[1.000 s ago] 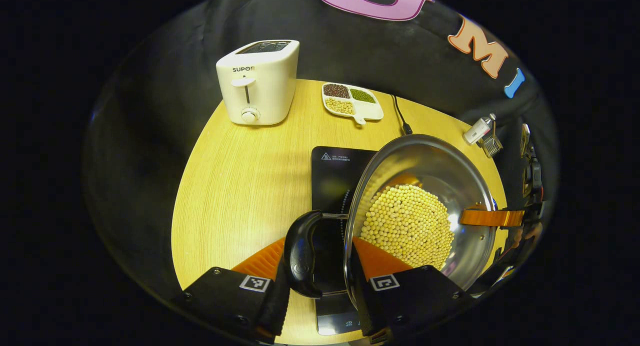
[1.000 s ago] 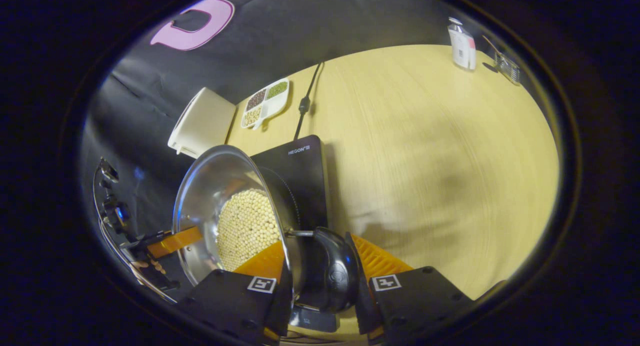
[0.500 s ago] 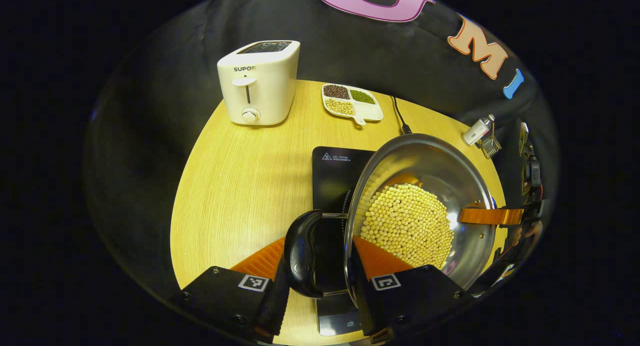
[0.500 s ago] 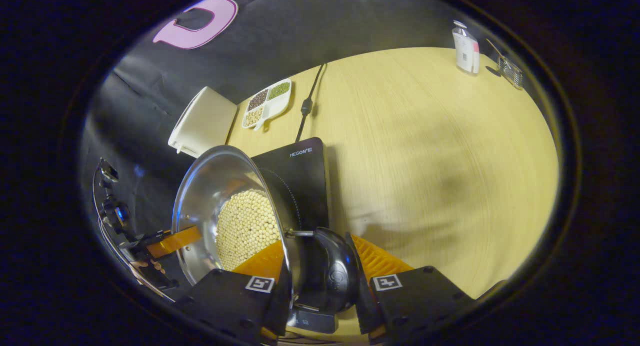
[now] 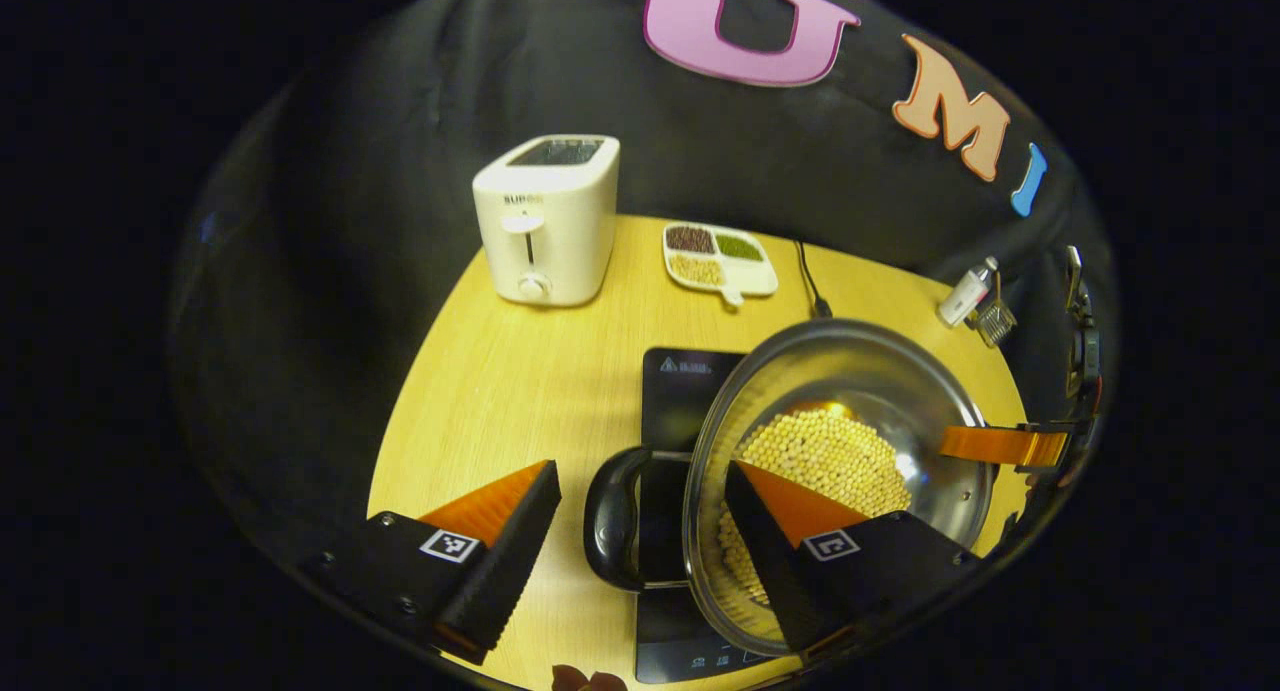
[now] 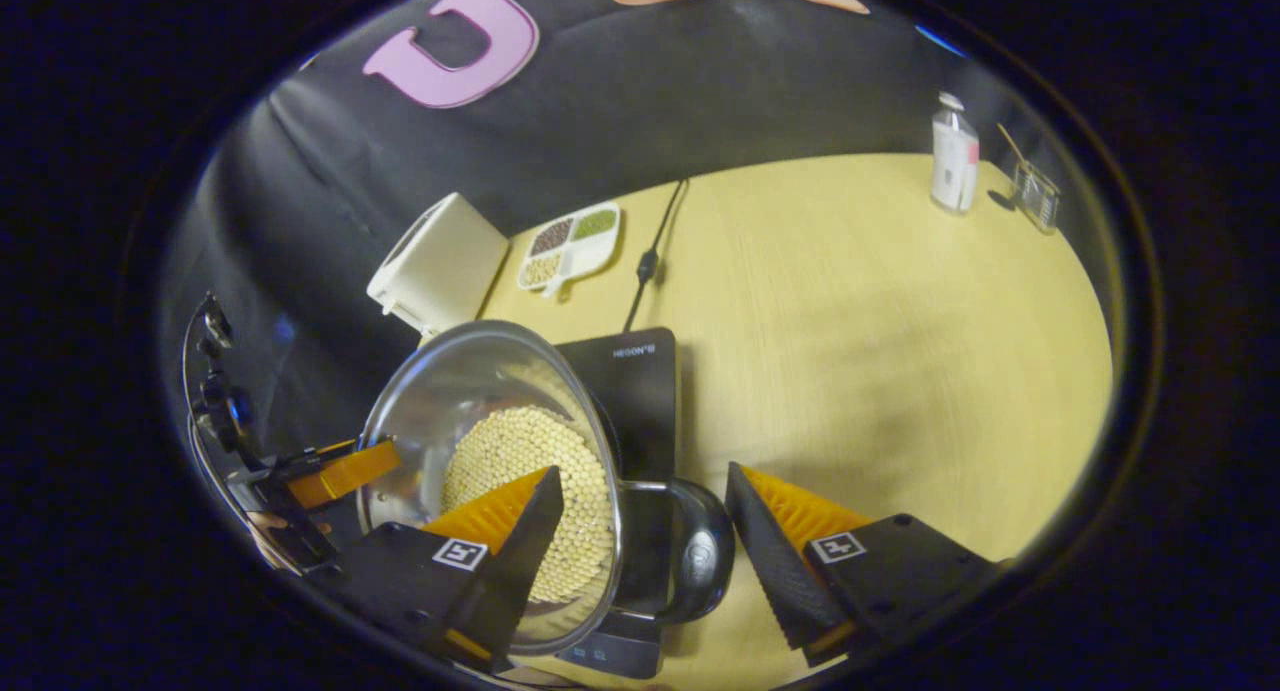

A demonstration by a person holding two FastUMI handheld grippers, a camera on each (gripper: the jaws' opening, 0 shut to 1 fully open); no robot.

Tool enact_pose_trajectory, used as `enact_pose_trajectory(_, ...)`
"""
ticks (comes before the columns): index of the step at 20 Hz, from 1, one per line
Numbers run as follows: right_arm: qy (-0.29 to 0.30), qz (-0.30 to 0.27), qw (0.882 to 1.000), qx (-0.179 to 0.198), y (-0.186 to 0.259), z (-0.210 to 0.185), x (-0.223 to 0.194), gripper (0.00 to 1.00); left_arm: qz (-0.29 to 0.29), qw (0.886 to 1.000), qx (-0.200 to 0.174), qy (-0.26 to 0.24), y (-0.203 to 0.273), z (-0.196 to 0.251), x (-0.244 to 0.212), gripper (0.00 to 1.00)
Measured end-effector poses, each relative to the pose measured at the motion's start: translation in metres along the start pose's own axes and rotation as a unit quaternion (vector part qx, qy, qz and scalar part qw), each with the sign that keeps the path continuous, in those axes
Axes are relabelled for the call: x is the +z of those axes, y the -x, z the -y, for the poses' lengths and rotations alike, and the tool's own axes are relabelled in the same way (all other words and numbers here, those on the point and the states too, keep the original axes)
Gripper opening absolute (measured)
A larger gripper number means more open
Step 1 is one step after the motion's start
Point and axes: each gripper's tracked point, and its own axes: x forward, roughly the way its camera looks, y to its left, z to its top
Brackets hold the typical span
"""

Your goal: First push the handle of the pot to place it horizontally, then grasp the pot with both hands and set it on the induction cooktop.

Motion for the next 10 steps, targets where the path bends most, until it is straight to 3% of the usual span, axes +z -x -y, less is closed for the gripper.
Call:
enact_pose_trajectory(1,0.015,0.022,1.0,0.0,0.006,-0.002,0.008,1.0,0.024,1.0,0.006,-0.001,0.006,0.002,0.007,1.0)
enact_pose_trajectory(10,0.096,0.203,0.974,-0.031,0.116,-0.002,0.085,0.99,0.167,0.984,0.061,-0.015,0.082,0.034,0.06,0.97)
